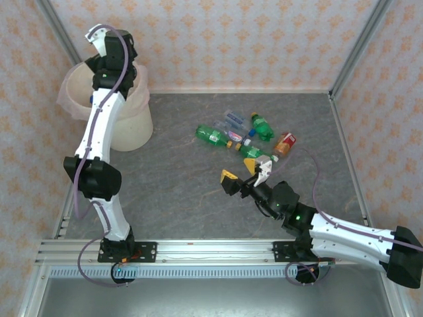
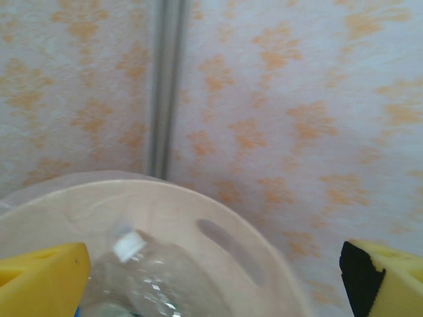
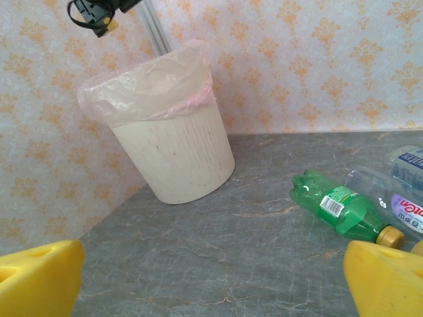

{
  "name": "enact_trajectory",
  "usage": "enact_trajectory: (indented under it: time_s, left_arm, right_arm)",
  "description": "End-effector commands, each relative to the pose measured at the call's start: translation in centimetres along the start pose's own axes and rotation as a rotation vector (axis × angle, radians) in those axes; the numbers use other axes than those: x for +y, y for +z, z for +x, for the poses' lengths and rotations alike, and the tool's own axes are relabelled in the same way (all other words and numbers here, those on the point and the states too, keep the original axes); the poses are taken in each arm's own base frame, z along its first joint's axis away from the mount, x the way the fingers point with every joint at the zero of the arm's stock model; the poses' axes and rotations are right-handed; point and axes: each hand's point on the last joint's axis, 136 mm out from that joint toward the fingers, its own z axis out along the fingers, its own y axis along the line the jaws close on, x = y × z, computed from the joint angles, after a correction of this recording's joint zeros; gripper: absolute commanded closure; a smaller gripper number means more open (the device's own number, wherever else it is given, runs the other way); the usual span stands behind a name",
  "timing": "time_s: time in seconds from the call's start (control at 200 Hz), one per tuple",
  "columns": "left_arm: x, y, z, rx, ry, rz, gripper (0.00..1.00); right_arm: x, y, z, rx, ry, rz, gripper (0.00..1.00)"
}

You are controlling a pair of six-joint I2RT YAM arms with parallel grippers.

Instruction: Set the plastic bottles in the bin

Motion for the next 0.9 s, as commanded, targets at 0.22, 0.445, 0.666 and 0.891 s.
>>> enact_trajectory:
  time_s: [0.22,0.445,0.666,0.891]
  left_arm:
    - [-7.8,-9.5,1.7,0.007,0.007,0.347,0.01]
    - [-10.5,-15.6,6.5,0.090,0.072,0.524,0.01]
    - [-11.5,-21.5,12.6,0.156,0.113,0.677,0.01]
    - [-9.5,-25.0,18.1,0.226,0.105,0.738,0.01]
  right_arm:
    - [-3.5,-0.2,-1.2,-0.076,0.028,0.204,0.00]
    - [-6.1,-0.3,-2.2,-0.102,0.088,0.326,0.00]
    - [-10.0,0.0,-1.9,-0.056,0.122,0.496,0.00]
    - [-14.1,0.5,-0.5,0.034,0.172,0.607,0.00]
